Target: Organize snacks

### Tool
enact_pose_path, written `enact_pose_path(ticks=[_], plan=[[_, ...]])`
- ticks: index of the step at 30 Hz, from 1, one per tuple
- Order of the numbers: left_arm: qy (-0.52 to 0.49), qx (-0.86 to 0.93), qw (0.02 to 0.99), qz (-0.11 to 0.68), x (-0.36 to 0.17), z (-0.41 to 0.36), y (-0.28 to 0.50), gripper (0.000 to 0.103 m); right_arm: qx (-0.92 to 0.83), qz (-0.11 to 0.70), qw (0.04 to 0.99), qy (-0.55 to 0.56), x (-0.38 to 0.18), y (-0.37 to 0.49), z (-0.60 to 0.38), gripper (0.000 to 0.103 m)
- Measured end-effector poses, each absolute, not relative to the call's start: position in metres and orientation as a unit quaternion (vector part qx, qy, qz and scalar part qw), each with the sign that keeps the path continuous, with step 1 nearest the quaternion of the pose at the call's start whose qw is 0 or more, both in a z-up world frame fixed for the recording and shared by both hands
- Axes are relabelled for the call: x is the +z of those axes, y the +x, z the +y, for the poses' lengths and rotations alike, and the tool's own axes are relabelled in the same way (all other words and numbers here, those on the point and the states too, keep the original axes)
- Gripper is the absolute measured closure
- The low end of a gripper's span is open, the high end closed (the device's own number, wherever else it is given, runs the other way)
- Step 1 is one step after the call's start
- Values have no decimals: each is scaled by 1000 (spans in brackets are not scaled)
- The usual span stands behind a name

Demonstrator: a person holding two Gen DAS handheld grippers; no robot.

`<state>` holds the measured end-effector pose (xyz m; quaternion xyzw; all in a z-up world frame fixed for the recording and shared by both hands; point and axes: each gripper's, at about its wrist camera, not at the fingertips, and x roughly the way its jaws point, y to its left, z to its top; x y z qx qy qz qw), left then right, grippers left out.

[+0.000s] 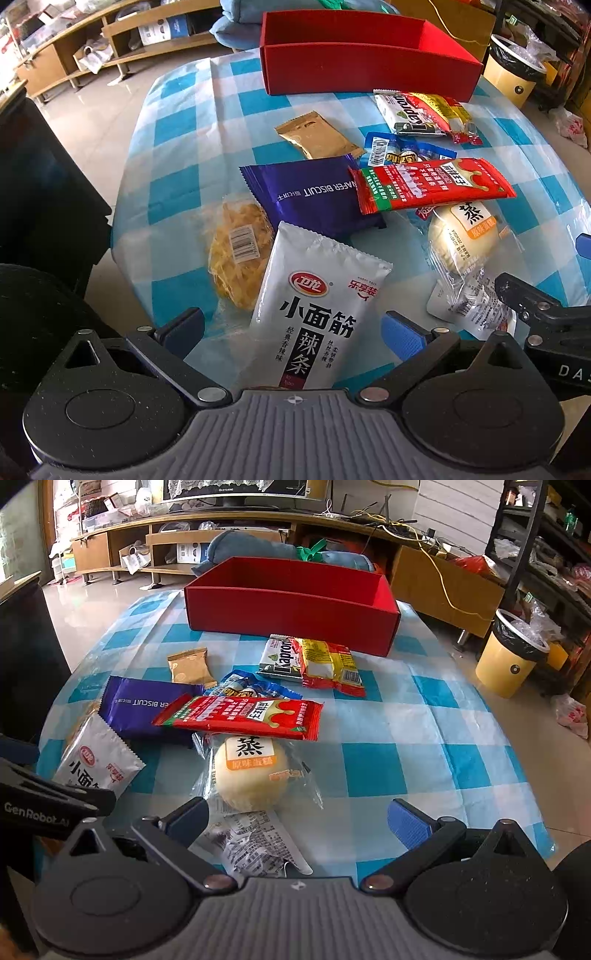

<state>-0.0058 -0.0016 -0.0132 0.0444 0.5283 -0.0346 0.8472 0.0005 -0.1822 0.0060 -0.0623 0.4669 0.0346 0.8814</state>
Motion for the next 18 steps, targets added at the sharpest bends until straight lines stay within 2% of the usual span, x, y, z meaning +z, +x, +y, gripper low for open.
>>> enact_pose_path(ticks=[18], plan=[[44,-35,847,528,-13,-2,-6,0,39,469,880,-63,5,0,-181,5]])
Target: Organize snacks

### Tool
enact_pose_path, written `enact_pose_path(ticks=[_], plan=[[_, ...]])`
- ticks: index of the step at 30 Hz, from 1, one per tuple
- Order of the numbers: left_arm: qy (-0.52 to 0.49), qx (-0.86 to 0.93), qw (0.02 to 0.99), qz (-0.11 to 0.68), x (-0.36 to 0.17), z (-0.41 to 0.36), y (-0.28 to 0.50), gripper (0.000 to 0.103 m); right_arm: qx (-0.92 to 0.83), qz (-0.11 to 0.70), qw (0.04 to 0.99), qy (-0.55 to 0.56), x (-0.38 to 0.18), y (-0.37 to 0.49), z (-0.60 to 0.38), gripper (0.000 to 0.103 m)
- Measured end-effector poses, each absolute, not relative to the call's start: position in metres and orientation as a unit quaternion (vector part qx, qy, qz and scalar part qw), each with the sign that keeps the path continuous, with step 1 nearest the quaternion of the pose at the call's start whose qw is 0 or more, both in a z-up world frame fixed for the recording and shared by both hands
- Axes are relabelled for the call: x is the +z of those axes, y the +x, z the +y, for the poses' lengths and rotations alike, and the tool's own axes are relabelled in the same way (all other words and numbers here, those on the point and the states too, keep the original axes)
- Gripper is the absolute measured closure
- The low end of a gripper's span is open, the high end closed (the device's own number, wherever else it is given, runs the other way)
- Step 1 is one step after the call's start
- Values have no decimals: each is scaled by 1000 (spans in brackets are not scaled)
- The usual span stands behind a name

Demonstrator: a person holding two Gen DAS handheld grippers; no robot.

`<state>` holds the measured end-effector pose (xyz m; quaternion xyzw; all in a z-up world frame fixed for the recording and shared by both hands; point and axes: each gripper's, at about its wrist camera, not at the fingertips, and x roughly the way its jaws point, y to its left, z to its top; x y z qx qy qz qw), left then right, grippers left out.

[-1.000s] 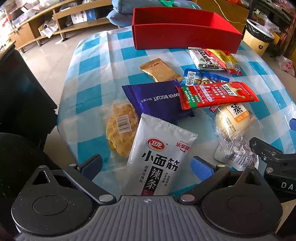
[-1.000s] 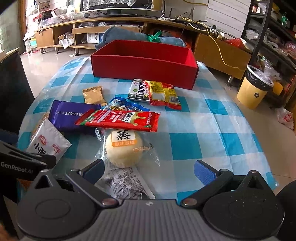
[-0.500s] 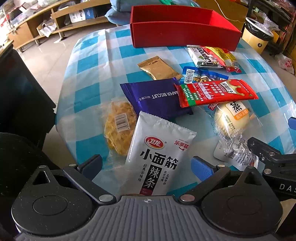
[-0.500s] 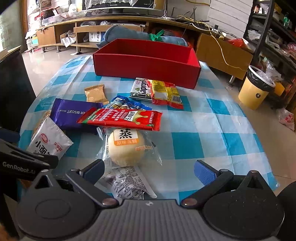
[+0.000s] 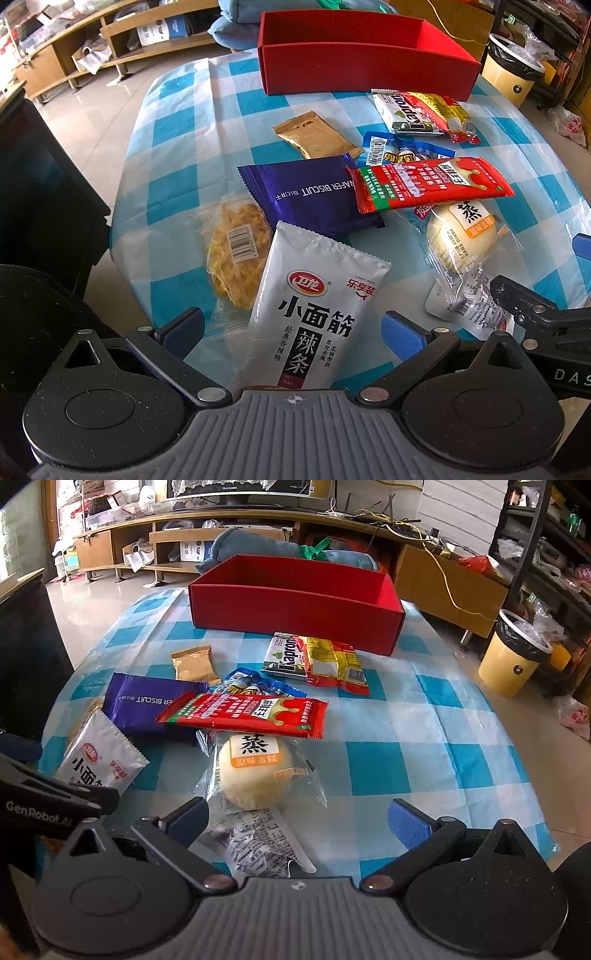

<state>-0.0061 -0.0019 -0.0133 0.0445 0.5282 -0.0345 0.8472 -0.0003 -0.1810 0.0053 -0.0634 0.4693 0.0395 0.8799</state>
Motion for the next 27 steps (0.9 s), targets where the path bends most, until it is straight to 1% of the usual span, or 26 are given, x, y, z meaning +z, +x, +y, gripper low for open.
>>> enact_pose_path(ticks=[14,27], plan=[[47,-40,843,535,-16,-4,-6,0,55,476,875,-66,4,1,-178,5],[50,-46,827,558,-25,-4,-2,1,69,492,866,-60,1,6,-179,5]])
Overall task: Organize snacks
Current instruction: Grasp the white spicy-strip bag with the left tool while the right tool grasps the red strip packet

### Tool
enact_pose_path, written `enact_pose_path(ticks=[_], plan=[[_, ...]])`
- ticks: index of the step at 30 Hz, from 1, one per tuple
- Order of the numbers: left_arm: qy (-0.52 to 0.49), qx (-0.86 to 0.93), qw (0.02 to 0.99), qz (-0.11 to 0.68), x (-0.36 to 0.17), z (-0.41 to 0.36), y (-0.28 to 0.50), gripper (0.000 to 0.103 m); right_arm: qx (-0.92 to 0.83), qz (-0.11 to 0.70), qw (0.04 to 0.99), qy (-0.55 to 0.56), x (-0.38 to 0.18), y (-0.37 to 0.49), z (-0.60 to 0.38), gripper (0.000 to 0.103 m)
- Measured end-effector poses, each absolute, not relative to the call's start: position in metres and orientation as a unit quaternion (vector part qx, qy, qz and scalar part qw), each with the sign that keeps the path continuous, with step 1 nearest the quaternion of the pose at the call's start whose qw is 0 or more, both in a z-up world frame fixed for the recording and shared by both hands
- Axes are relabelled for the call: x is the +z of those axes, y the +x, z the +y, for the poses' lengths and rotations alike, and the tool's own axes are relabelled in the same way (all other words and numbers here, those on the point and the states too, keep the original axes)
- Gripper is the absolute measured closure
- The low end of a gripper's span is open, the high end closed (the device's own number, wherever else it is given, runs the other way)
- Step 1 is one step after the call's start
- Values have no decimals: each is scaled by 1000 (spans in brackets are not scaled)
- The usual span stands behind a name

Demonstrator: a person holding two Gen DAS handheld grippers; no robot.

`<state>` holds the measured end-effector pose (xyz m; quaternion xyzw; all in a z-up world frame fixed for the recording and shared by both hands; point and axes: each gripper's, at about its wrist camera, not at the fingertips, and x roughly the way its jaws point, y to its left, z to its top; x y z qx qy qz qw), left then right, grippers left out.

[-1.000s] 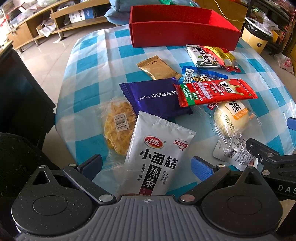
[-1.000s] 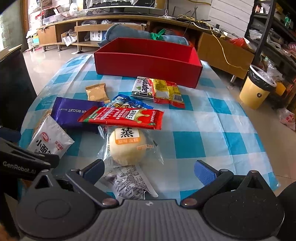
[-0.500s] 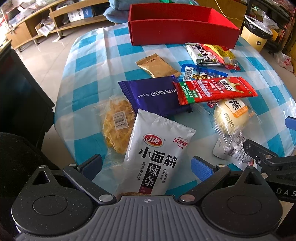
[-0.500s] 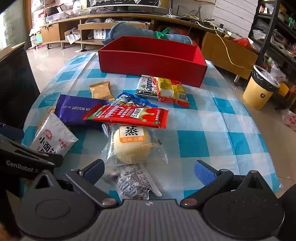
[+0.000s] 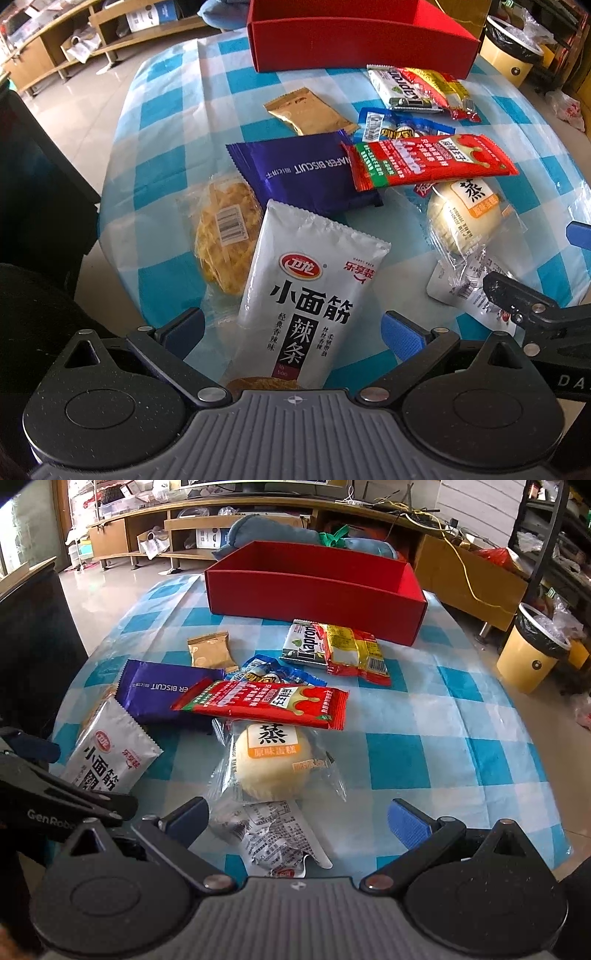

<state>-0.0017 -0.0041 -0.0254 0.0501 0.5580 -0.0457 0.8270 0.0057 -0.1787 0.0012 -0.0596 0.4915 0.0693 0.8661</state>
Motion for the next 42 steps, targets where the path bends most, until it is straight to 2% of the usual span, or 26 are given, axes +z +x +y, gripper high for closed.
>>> enact_pose_path(ticks=[8,12,16,18,20,24,31,36,42], plan=[[49,-61,802,592,-39,-2,5,2,79,499,861,-65,4,15,-187,5],[40,-63,783,617,-51,1,12,9,96,507,853,-76,2,19,-186,6],[33,-57,777,626,-55,3,16,8,107,513,848,-81,0,22,-188,6],[37,-56,778,625,-55,1,16,8,111,523,842,-74,-3,24,-189,10],[38,-57,781,621,-53,1,15,11,117,531,836,-72,-6,26,-189,14],[31,-60,785,616,-42,1,16,23,131,513,842,-102,0,30,-187,15],[5,-69,786,615,-33,8,22,39,194,461,840,-212,23,55,-178,23],[-5,-78,785,614,-30,13,23,42,289,431,808,-279,33,82,-159,23],[-12,-83,785,614,-32,13,27,43,383,480,725,-313,1,125,-131,26]])
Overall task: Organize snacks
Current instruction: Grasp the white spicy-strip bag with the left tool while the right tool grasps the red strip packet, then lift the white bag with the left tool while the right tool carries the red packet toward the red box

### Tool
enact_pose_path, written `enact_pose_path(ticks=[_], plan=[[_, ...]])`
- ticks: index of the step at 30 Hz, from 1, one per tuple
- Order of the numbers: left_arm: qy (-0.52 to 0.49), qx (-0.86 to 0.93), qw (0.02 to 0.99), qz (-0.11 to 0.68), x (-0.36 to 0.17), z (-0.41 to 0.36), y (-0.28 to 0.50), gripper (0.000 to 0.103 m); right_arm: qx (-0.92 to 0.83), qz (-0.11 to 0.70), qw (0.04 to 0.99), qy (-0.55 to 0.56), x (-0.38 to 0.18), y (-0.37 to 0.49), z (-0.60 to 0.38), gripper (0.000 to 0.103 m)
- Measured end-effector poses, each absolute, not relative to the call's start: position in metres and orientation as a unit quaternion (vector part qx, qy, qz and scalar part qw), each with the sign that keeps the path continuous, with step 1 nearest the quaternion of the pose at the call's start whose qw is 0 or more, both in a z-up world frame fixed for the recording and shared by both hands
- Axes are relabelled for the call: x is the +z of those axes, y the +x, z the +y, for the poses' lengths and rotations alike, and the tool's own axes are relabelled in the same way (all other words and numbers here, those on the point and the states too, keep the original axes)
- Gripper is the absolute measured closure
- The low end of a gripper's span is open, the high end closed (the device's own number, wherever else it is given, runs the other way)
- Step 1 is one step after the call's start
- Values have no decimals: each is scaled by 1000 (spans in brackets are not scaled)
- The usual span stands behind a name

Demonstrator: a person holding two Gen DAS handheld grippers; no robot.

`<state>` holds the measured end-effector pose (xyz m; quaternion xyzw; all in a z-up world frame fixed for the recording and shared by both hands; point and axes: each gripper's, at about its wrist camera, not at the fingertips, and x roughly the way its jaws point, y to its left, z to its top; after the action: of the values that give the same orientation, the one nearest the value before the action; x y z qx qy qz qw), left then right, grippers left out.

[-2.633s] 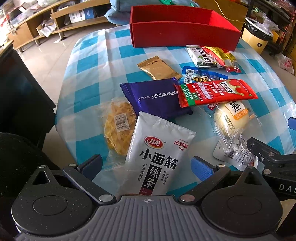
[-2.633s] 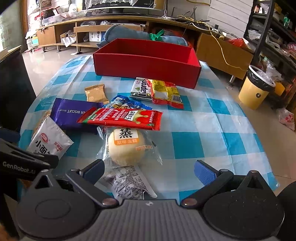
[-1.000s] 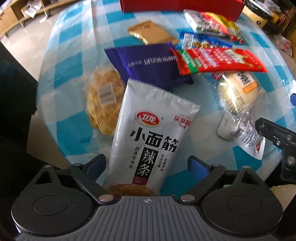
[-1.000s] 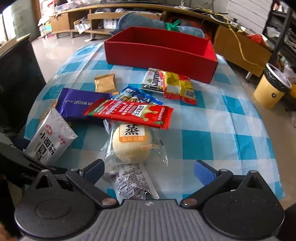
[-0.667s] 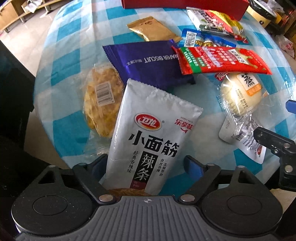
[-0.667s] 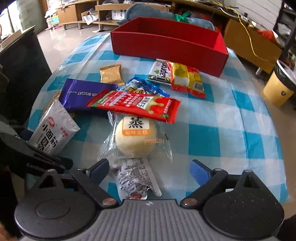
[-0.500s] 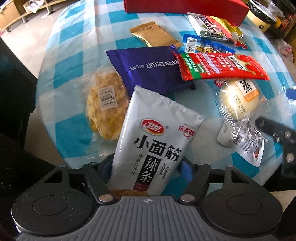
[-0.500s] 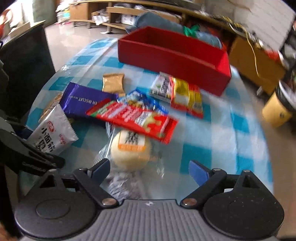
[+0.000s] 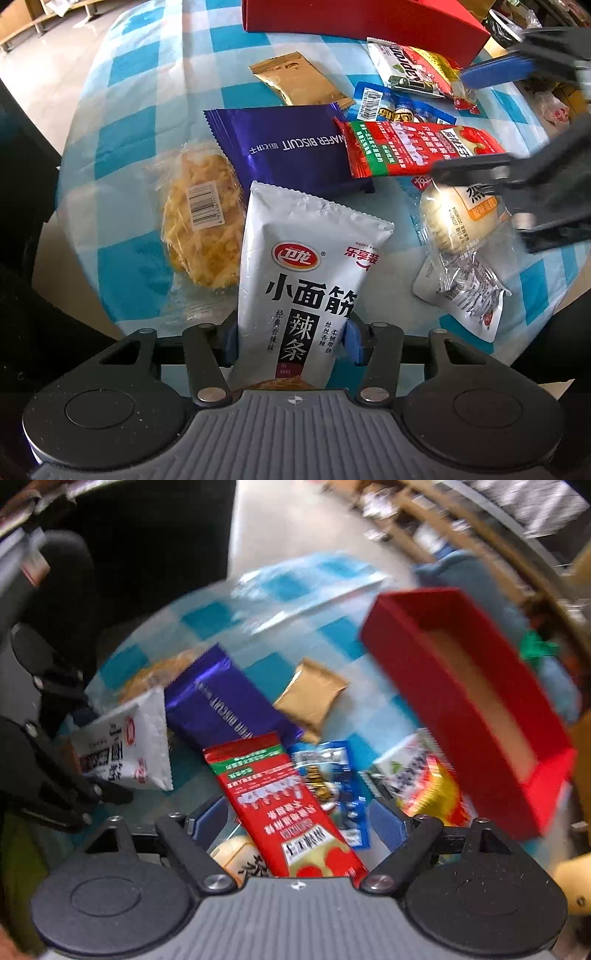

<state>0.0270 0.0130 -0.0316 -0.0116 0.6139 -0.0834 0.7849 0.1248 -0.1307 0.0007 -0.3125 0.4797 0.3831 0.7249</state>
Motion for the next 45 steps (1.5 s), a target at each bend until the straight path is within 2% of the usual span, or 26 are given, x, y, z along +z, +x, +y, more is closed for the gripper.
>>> enact_pose_path(ticks=[6,7,8,10,12,13,15,17,22,23,26,27,29,38,40,43,44,45], plan=[[-35,-89,780,619,-32,25,32,42,411,542,660,-318,-32,144,-122,26],[-37,-90,779,620,-32,26,32,38,406,543,662,-319,-33,145,-122,28],[-39,-96,777,621,-32,27,34,36,397,551,664,-314,-33,146,-122,33],[-50,-109,771,625,-33,29,36,21,387,560,668,-299,-27,144,-127,48],[-59,-115,769,626,-34,31,38,20,383,581,666,-268,-20,142,-136,69],[-59,-115,769,627,-35,30,40,18,381,588,666,-255,-17,140,-141,75],[-58,-117,767,628,-36,30,42,15,374,596,668,-242,-14,134,-148,81],[-56,-120,766,629,-36,28,44,12,373,598,666,-245,-12,127,-149,82],[-49,-116,769,627,-36,27,43,11,396,593,657,-246,-6,118,-148,80],[-49,-115,769,627,-36,27,43,11,397,592,654,-255,-8,118,-146,74],[-49,-115,766,630,-36,18,39,8,404,580,657,-263,-15,131,-132,68],[-51,-116,764,632,-37,18,40,7,412,584,652,-254,-17,134,-130,58],[-55,-118,759,638,-41,20,41,0,417,588,649,-244,-22,137,-127,48],[19,-128,754,644,-49,-2,38,0,432,599,635,-228,-37,137,-146,41],[23,-125,754,645,-50,-6,39,0,418,593,651,-224,-38,136,-150,48],[26,-118,756,644,-50,-11,40,5,377,599,680,-190,-35,140,-159,73],[29,-111,759,641,-49,-12,40,10,366,607,684,-173,-34,144,-164,92],[30,-103,762,639,-48,-16,38,14,354,617,687,-146,-34,149,-170,93]])
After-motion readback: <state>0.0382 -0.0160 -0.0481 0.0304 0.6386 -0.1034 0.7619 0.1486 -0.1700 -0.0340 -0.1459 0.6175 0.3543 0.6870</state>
